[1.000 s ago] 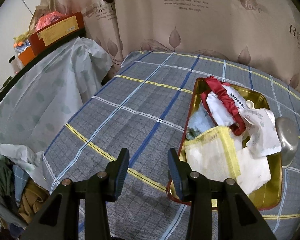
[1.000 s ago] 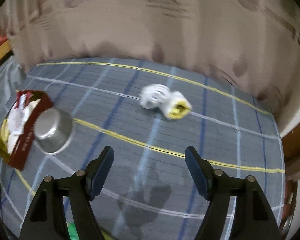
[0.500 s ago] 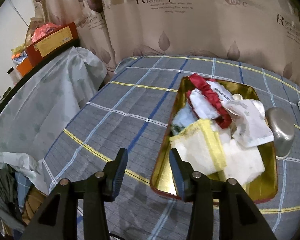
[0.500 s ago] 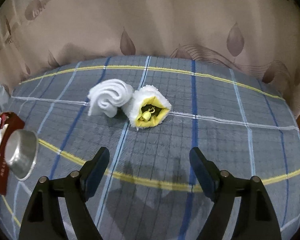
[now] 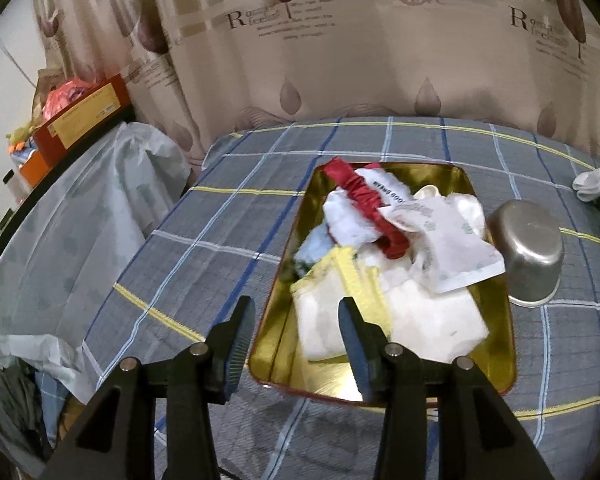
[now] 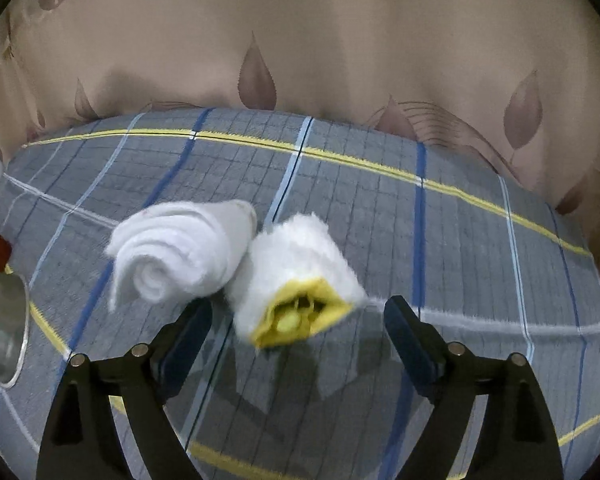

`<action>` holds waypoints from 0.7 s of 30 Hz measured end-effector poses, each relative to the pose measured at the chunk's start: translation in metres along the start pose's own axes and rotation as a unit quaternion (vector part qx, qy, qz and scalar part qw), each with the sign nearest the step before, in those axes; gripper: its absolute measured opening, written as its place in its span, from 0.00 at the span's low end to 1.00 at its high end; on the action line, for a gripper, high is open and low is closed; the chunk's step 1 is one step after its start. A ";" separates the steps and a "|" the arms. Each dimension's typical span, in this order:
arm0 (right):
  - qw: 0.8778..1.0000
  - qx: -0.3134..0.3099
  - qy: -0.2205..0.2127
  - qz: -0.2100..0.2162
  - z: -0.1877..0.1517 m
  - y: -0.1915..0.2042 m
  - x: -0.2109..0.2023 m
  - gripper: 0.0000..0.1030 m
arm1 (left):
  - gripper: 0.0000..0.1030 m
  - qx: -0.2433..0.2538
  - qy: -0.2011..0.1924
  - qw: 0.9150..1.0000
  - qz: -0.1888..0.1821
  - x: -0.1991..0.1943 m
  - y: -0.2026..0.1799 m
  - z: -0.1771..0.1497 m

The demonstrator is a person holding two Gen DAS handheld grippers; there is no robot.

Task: Organize soft objects
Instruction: 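Move the right gripper to the fluffy white roll and grasp it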

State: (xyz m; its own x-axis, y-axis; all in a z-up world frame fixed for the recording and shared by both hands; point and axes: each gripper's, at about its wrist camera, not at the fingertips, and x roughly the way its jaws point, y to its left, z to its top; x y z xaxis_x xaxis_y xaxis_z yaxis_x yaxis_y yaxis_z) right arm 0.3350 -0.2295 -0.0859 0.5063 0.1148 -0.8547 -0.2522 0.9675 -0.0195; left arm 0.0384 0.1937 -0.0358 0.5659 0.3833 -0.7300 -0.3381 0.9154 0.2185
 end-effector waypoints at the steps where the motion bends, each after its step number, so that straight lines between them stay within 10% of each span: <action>1: 1.000 -0.003 -0.001 -0.003 0.002 0.000 0.002 0.83 | 0.43 0.002 0.002 1.000 0.000 0.001 -0.002 0.001; 12: 0.999 0.009 -0.010 0.032 0.003 0.003 0.007 0.44 | 0.43 -0.008 0.009 1.000 -0.023 0.006 -0.012 0.010; 21: 0.998 0.051 -0.025 0.029 -0.034 -0.020 -0.033 0.40 | 0.43 0.013 0.006 0.999 -0.042 0.004 -0.037 0.015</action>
State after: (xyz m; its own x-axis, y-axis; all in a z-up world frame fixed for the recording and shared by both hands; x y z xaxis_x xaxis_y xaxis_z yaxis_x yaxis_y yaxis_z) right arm 0.2948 -0.2604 -0.0748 0.5349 0.1793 -0.8256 -0.1986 0.9765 0.0834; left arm 0.0651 0.1630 -0.0374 0.5828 0.3036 -0.7537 -0.2705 0.9472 0.1724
